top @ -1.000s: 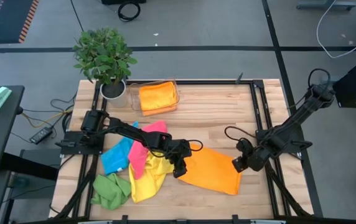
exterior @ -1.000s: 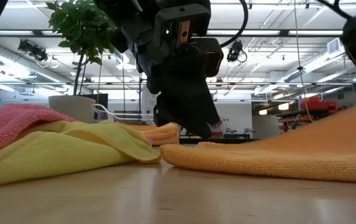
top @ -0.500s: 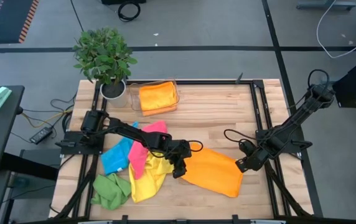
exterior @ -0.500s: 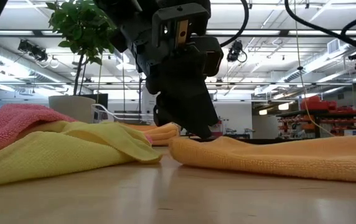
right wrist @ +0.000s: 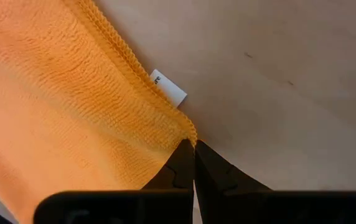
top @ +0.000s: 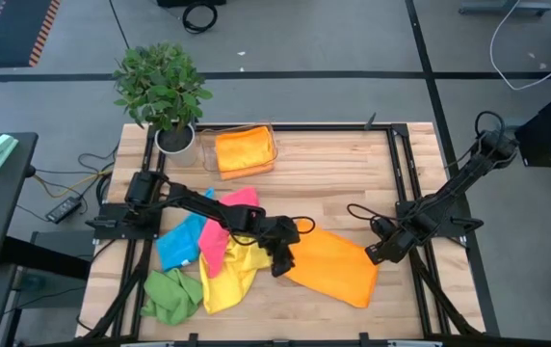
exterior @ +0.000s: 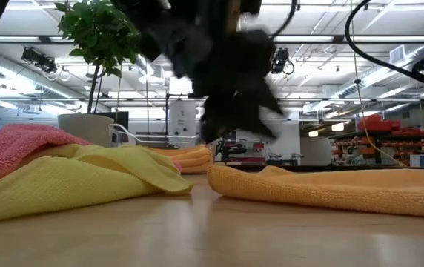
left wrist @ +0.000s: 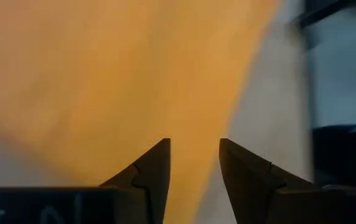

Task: Fold microfiber towels
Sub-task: Fold the orange microfiber cloth

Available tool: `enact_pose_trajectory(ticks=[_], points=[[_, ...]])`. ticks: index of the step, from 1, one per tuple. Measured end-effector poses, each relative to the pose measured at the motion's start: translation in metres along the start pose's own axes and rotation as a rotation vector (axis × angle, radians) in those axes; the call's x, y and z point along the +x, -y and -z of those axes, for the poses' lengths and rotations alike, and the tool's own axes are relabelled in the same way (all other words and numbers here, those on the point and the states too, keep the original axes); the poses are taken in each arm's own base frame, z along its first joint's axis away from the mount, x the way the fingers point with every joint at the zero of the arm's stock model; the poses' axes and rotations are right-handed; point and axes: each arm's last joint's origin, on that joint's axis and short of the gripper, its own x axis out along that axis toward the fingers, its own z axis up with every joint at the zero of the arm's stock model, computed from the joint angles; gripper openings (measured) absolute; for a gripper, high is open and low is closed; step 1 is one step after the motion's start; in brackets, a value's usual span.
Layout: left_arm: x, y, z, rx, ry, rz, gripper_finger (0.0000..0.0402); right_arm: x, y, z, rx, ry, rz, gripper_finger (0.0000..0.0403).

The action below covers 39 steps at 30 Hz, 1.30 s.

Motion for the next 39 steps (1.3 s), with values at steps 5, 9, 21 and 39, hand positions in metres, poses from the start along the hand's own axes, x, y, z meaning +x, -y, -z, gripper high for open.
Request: enact_pose_trajectory(ticks=[5,9,21,39], points=[[-0.001,0.038,-0.023,0.184,0.139,0.079,0.0134,0.002,0.002,-0.001,0.002,0.015,0.006,0.0006],[0.018,0.034,-0.009,0.249,0.074,-0.077,0.0115,0.002,0.007,-0.005,0.034,0.089,0.030,0.0006],[0.046,-0.003,0.013,0.064,-0.080,-0.179,0.0062,-0.002,0.010,-0.038,0.115,0.467,0.058,0.0005],[0.005,-0.055,-0.037,-0.017,0.087,-0.289,0.0010,-0.030,-0.012,-0.052,0.012,0.365,0.166,0.0099]])
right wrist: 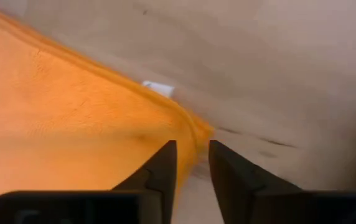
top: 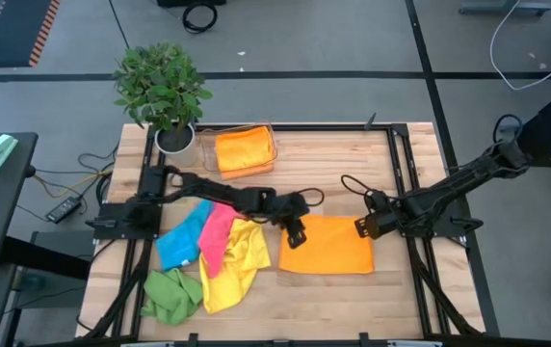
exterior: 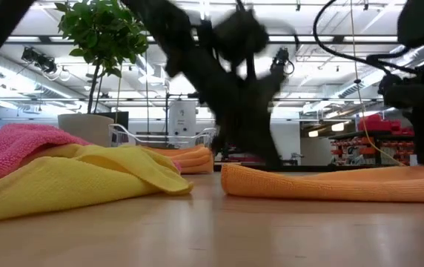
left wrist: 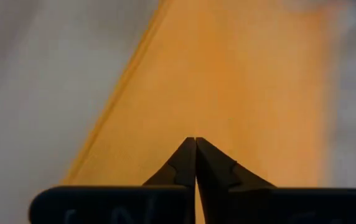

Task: Fold microfiber towels
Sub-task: Fold the orange microfiber cloth

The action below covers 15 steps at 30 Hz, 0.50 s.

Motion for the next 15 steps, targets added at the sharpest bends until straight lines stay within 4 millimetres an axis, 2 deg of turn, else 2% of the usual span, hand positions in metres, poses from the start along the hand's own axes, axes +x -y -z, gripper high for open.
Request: enact_pose_trajectory(ticks=[2,4,7,11,15], points=[[0.014,-0.008,0.009,-0.039,-0.040,-0.016,0.0006,-0.011,-0.002,-0.004,-0.019,0.001,0.041,0.0119],[0.017,-0.009,0.007,-0.068,-0.019,-0.001,0.0009,-0.019,-0.007,-0.007,-0.025,-0.008,0.021,0.0136],[0.026,-0.015,0.011,-0.091,-0.039,-0.006,0.0017,-0.034,-0.020,-0.004,-0.007,-0.078,-0.076,0.0155],[0.029,-0.016,0.013,-0.095,-0.049,-0.015,0.0008,-0.048,-0.036,0.023,-0.009,-0.153,-0.242,0.0164],[0.029,-0.016,0.014,-0.092,-0.051,-0.022,0.0010,-0.048,-0.030,0.050,0.057,-0.193,-0.186,0.0163]])
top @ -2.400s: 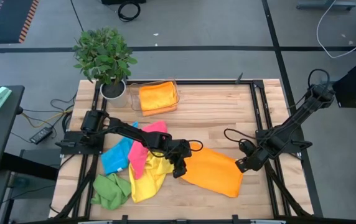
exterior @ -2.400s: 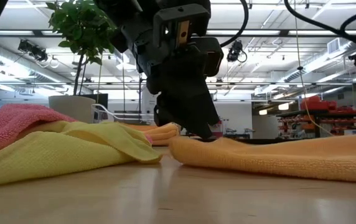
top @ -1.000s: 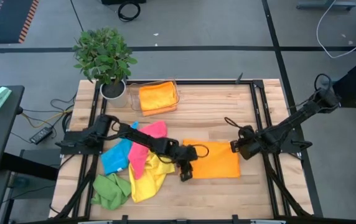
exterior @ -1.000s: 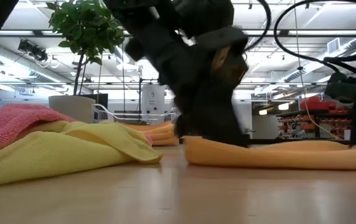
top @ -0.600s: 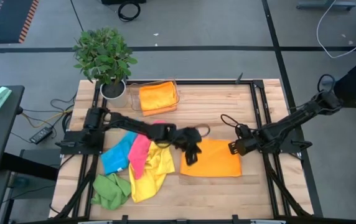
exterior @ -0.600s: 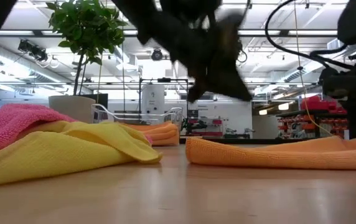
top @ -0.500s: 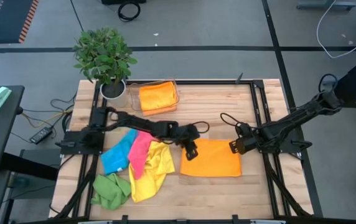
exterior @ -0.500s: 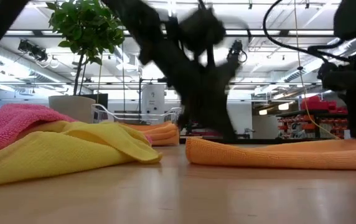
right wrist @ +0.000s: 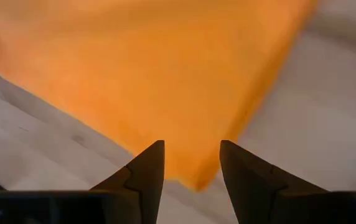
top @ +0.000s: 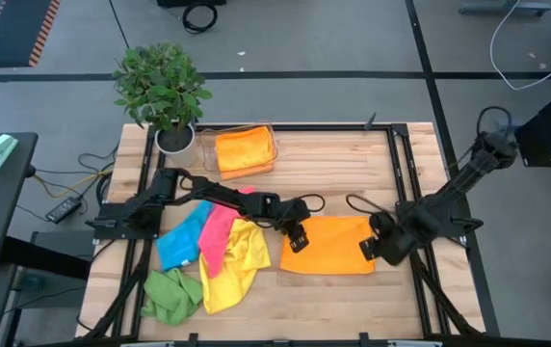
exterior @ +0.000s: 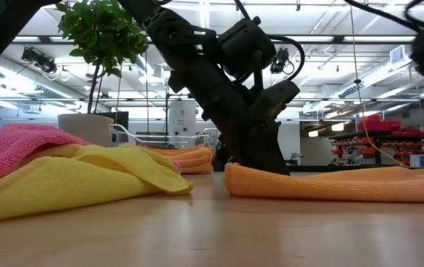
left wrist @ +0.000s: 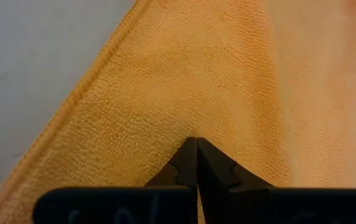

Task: Fold microfiber towels
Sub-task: Fold the orange microfiber cloth

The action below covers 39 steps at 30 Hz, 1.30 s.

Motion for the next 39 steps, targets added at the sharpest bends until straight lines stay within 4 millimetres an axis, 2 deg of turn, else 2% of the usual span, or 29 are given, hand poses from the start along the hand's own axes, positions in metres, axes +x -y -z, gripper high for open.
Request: enact_pose_trajectory(ticks=[4,8,12,16,19,25,34,39], points=[[0.000,0.000,0.000,0.001,0.006,0.004,0.0023,0.007,0.001,0.016,0.064,-0.014,0.021,0.0162],[0.002,0.002,0.000,0.011,0.017,0.012,0.0014,0.016,-0.004,0.026,0.109,-0.031,0.007,0.0162],[0.002,0.002,0.001,0.014,0.016,0.011,0.0006,0.028,-0.010,0.032,0.127,-0.042,0.012,0.0162],[0.002,0.002,0.001,0.014,0.013,0.009,0.0022,0.037,-0.010,0.035,0.150,-0.046,0.059,0.0162],[0.002,0.002,0.001,0.017,0.012,0.009,0.0026,0.039,-0.009,0.035,0.158,-0.046,0.071,0.0162],[0.002,0.001,0.001,0.030,0.009,0.009,0.0006,0.039,-0.009,0.036,0.163,-0.067,0.083,0.0162],[0.002,0.001,0.001,0.040,0.009,0.008,0.0023,0.039,-0.009,0.037,0.163,-0.089,0.097,0.0161],[0.002,0.001,0.001,0.048,0.008,0.008,0.0006,0.039,-0.009,0.037,0.160,-0.092,0.092,0.0127]])
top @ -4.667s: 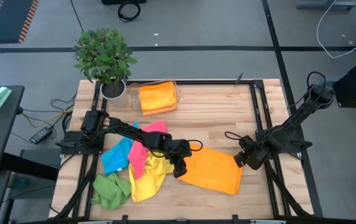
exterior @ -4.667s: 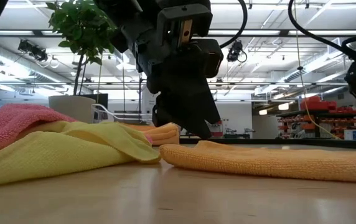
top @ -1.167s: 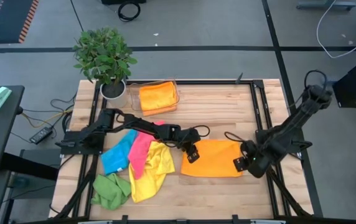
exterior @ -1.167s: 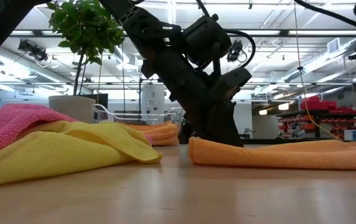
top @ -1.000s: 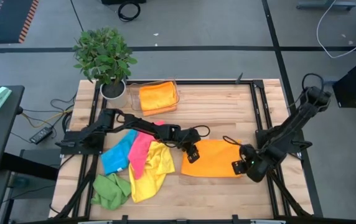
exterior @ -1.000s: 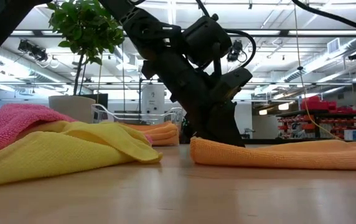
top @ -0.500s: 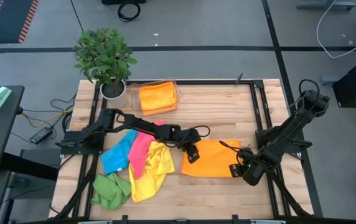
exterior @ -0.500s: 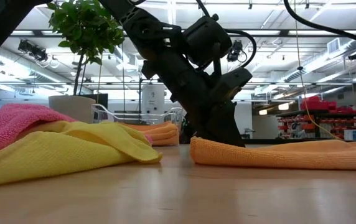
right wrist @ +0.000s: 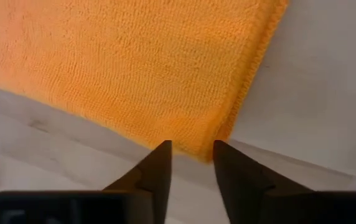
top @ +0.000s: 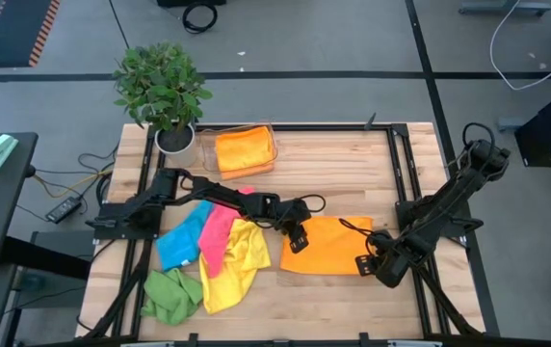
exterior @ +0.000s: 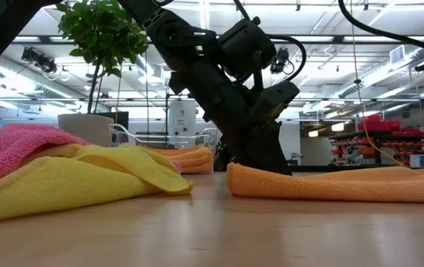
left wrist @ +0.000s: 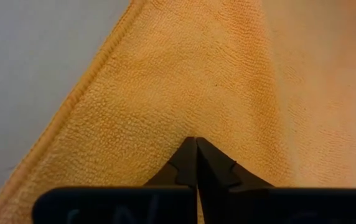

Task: Fold microfiber towels
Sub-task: Fold the orange microfiber cloth

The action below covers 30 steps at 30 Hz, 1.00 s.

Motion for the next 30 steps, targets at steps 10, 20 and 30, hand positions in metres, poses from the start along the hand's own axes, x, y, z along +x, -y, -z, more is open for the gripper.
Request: enact_pose_trajectory(ticks=[10,20,30], points=[[0.000,-0.002,-0.001,0.004,0.002,-0.003,0.0020,0.000,-0.001,0.001,-0.045,-0.007,-0.008,0.0007],[-0.001,-0.005,-0.002,-0.023,-0.002,-0.008,0.0021,-0.001,0.005,0.009,-0.073,-0.089,0.042,0.0003],[-0.001,-0.005,-0.002,-0.020,-0.002,-0.009,0.0019,-0.002,0.007,0.012,-0.086,-0.104,0.051,0.0006]])
